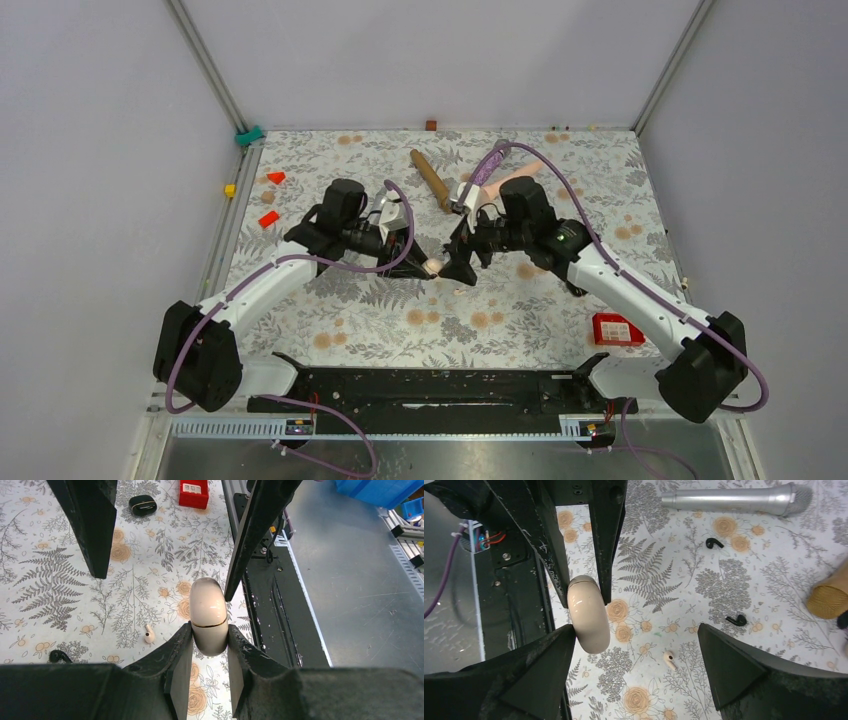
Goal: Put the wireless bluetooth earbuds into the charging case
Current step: Open the charging case, then pick up the earbud from the center of the board.
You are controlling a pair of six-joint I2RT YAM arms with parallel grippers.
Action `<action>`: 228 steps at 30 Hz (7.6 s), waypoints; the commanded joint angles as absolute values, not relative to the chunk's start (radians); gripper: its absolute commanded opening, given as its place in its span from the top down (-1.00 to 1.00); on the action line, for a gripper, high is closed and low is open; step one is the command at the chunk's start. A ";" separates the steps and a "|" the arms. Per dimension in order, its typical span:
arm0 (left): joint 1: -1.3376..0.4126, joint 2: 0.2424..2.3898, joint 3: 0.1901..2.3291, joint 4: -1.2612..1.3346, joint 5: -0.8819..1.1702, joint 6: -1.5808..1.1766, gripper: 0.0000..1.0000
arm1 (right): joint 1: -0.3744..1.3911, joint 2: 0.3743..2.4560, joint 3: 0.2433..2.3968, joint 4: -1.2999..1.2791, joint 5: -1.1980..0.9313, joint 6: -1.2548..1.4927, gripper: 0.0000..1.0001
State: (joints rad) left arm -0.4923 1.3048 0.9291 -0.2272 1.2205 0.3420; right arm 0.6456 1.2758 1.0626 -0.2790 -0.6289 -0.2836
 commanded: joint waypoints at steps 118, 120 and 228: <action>-0.414 1.125 1.015 -0.420 1.257 0.544 1.00 | 0.866 1.849 1.232 -0.540 0.061 -0.162 -0.32; -0.414 1.123 1.015 -0.418 1.255 0.546 1.00 | 0.876 1.868 1.237 -0.540 0.098 -0.154 -0.31; -0.414 1.133 1.011 -0.419 1.256 0.566 1.00 | 0.521 1.972 1.227 -0.466 -0.497 0.144 0.37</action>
State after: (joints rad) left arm -0.4187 1.1339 0.9993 -0.4477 1.2266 0.5449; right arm 0.5240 1.9614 1.2182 -0.4583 -0.5404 0.1623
